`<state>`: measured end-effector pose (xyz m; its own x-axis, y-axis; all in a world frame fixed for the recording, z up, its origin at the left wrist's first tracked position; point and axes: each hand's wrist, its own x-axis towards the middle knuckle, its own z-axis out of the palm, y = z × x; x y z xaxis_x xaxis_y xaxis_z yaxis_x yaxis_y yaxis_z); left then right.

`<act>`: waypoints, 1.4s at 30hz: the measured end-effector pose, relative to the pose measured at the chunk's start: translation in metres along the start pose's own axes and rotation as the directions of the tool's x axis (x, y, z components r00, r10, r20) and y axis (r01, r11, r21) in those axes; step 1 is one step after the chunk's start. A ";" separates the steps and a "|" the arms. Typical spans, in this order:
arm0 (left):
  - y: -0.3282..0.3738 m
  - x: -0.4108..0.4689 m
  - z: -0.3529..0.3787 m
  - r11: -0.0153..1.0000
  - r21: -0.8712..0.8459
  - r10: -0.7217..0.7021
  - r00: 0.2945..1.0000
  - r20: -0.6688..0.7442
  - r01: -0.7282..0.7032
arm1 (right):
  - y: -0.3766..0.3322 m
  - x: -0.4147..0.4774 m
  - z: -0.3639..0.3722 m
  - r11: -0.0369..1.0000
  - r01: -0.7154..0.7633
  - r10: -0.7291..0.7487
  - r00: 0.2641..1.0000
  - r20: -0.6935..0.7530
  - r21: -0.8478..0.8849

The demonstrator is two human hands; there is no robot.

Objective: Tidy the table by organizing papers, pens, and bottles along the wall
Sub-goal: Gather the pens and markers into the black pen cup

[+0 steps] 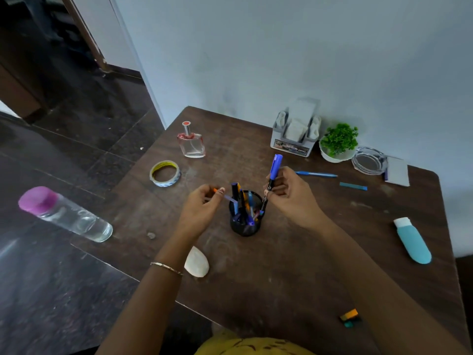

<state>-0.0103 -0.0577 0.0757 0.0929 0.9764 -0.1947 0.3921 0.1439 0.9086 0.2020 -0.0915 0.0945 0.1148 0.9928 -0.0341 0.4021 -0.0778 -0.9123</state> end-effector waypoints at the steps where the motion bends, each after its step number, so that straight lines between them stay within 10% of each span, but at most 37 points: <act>1: 0.000 0.000 0.000 1.000 0.030 0.010 1.000 0.012 -0.011 | -0.001 -0.001 0.001 1.000 -0.002 0.001 1.000 -0.010 -0.018; 19: -0.008 0.009 0.011 0.922 0.327 0.177 0.977 0.121 -0.208 | -0.006 -0.005 0.021 0.976 0.126 -0.134 0.990 -0.037 -0.180; 28: -0.004 0.011 0.023 0.833 0.481 0.254 0.961 0.105 -0.273 | -0.009 -0.011 0.017 0.731 0.259 -0.281 0.957 0.068 -0.631; 42: -0.009 0.017 0.031 0.857 0.476 0.203 0.978 0.038 -0.197 | 0.014 0.002 0.029 0.596 0.362 -0.284 0.930 0.233 -0.717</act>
<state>0.0161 -0.0475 0.0532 0.2053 0.9785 -0.0197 0.7537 -0.1452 0.6409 0.1819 -0.0885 0.0697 -0.2194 0.9666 0.1322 0.9325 0.2476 -0.2630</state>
